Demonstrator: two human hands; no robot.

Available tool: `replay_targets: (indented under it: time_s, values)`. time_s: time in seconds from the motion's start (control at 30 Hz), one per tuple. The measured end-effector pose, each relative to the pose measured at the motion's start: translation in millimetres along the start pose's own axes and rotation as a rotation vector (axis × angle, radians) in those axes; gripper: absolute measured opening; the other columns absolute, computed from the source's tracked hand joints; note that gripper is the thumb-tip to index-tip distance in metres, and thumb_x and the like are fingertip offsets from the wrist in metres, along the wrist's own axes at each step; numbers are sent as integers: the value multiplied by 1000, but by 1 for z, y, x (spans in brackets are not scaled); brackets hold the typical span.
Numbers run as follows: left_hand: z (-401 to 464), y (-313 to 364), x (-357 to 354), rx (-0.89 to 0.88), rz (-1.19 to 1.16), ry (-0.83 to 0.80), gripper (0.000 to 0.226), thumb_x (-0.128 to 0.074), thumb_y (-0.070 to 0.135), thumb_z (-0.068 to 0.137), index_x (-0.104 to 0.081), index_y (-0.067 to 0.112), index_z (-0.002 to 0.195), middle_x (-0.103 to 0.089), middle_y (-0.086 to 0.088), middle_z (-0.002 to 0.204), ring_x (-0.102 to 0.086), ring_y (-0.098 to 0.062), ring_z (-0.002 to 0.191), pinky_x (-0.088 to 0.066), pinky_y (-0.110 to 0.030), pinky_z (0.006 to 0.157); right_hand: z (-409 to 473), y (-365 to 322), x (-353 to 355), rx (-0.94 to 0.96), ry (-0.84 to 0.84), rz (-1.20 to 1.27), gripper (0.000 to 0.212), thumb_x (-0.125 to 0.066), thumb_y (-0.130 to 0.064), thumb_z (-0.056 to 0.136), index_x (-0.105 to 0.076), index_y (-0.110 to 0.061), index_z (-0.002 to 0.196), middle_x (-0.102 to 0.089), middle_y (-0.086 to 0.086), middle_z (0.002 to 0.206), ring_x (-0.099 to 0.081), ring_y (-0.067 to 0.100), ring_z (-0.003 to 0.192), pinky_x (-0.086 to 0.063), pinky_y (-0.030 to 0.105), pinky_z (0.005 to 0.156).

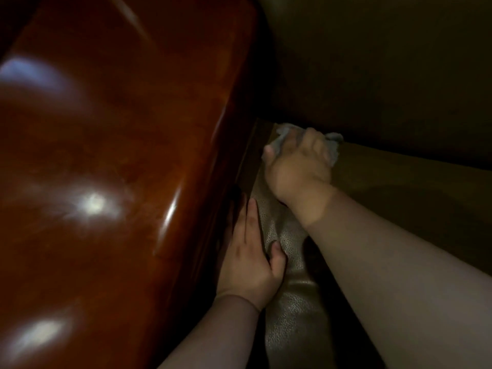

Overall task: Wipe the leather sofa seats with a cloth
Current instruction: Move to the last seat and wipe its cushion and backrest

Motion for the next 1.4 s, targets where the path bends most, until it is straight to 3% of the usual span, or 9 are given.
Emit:
replay_targets:
  time_s: [0.1, 0.2, 0.33, 0.47, 0.57, 0.8, 0.97, 1.2, 1.4]
  values:
    - [-1, -1, -1, -1, -4, -2, 88, -45, 44, 89, -21, 10, 167, -17, -8, 175, -18, -23, 159, 1, -25, 129, -21, -5, -1, 447, -83, -69, 85, -7, -60, 99, -25, -7, 162, -18, 19, 170, -14, 34, 158, -7, 42, 128]
    - [-2, -1, -3, -14, 52, 22, 88, -46, 45, 89, -23, 9, 166, -14, -7, 176, -20, -26, 160, -19, -44, 130, -13, 22, 16, 340, -151, -88, 78, -10, -63, 102, -12, -19, 166, -8, 4, 174, -3, 21, 160, -2, 35, 128]
    - [-2, -4, -8, -20, 68, 66, 88, -49, 43, 87, -28, 6, 164, -21, -9, 174, -21, -25, 160, -16, -39, 130, 7, 1, 7, 123, -53, -150, 69, -18, -52, 106, -13, -17, 165, -16, 14, 170, -16, 35, 155, -9, 43, 128]
    - [-4, -5, -8, -54, 130, 114, 83, -49, 41, 85, -41, 0, 157, -40, -19, 163, -31, -30, 147, -12, -32, 125, -4, -39, -15, 301, -224, -134, 76, -33, -42, 106, 2, -11, 166, 9, 11, 172, 11, 32, 159, 4, 42, 129]
    - [-3, -6, -7, 1, 127, 57, 86, -44, 48, 88, -31, 10, 163, -28, -9, 171, -29, -27, 151, -27, -40, 121, -27, -16, 4, 499, -207, -99, 70, -24, -48, 107, -3, -17, 166, 6, 7, 174, 10, 23, 160, 9, 35, 128]
    - [-2, -11, -8, 61, 85, -70, 89, -30, 57, 89, -4, 25, 168, 6, 8, 177, -7, -20, 162, -15, -41, 129, -41, 48, 20, 128, -121, -148, 71, -21, -56, 108, 5, -24, 166, 12, 4, 174, 13, 23, 159, 7, 40, 129]
    - [-6, -8, 0, 69, 14, -80, 83, -24, 58, 95, -14, 21, 168, -4, 6, 176, 0, -13, 162, -10, -36, 129, -108, 25, 3, 451, -246, -194, 69, -17, -55, 106, 2, -27, 166, 15, -2, 172, 17, 21, 158, 15, 33, 124]
    - [-60, -8, 19, 60, 202, -241, 82, -13, 57, 95, 4, 25, 168, 13, 9, 175, 13, -15, 161, 7, -38, 129, -154, 116, 33, -265, -211, -129, 68, -7, -54, 106, 11, -25, 165, 18, 9, 172, 18, 33, 157, 6, 48, 128]
    - [-119, -30, 29, 106, 189, -305, 83, -9, 58, 94, 13, 24, 167, 27, 9, 172, 28, -9, 156, 5, -39, 132, -239, 27, -9, 429, -344, -115, 66, -18, -55, 107, 5, -31, 164, 20, -4, 170, 24, 21, 156, 11, 40, 126]
Point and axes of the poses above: each hand's wrist, its own z-axis towards the middle knuckle, its own x-axis out of the back of the hand, y = z × x, the point moved 4 cm from there along z, towards the middle knuckle
